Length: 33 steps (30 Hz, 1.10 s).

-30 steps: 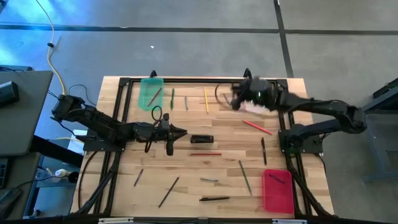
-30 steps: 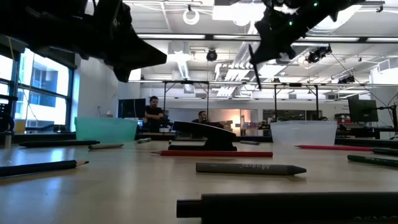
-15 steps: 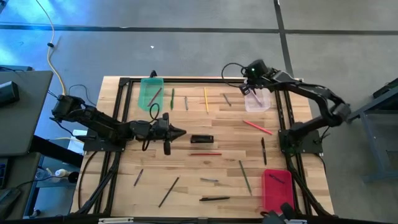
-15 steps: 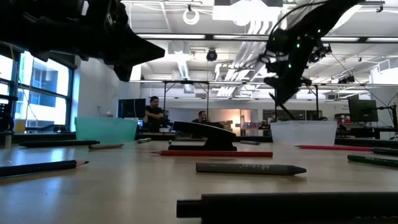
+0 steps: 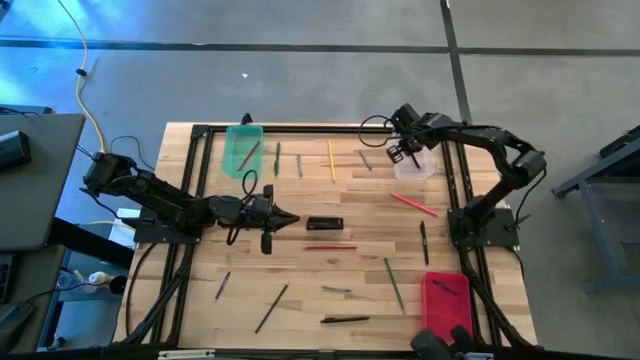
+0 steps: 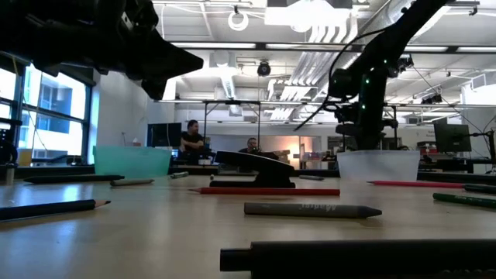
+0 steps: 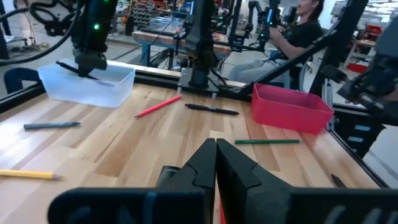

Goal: Sort crayons/erasers/pens/pencils in bins
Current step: Put the black pen into the transparent bin, then put the pink pencil into the green bin

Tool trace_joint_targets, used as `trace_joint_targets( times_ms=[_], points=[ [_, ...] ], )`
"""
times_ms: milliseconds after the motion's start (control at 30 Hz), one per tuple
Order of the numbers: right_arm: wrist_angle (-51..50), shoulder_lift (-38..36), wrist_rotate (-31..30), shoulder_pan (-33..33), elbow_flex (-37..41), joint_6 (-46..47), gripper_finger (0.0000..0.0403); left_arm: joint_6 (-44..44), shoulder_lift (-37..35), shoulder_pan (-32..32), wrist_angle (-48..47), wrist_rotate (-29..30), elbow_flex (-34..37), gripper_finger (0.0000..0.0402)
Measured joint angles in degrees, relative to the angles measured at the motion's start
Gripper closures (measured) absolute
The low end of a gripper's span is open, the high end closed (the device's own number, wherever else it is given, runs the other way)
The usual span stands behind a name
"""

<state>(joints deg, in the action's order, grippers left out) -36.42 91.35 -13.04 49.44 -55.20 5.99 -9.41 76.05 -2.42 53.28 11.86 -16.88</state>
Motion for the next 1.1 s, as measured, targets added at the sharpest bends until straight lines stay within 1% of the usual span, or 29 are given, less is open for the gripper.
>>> trace_joint_targets(
  times_ms=[300, 467, 567, 767, 867, 1000, 1100],
  points=[
    [-0.2, 2.7, 0.0, 2.6, 0.0, -0.4, 0.0386, -0.9, 0.0, 0.0, -0.6, 0.0, 0.0, 0.0401],
    [-0.3, 2.8, 1.2, 3.5, 0.0, -0.7, 0.0386, -0.9, 0.0, 0.2, -0.7, 0.2, 0.0, 0.0401],
    [-0.2, 2.8, 1.3, 3.8, 0.0, -0.6, 0.0374, -0.9, 0.0, 0.2, -0.7, 0.2, 0.0, 0.0401],
    [-0.3, 2.8, 1.5, 3.8, 0.0, -0.5, 0.0335, -0.9, 0.0, 0.2, -0.8, 0.0, 0.0, 0.0401],
    [-0.4, 2.8, 1.6, 3.8, 0.0, -0.5, 0.0326, -0.9, 0.0, 0.2, -0.8, 0.1, 0.0, 0.0401],
    [0.0, 2.8, 1.5, 3.8, 0.0, -0.6, 0.0328, -3.7, 0.0, 0.2, -2.8, 3.5, 0.0, 0.0401],
    [0.0, 2.3, 1.5, 3.8, 0.0, -1.9, 0.0342, -2.8, 0.0, 0.4, -3.5, 5.8, 0.0, 0.0401]
  ],
)
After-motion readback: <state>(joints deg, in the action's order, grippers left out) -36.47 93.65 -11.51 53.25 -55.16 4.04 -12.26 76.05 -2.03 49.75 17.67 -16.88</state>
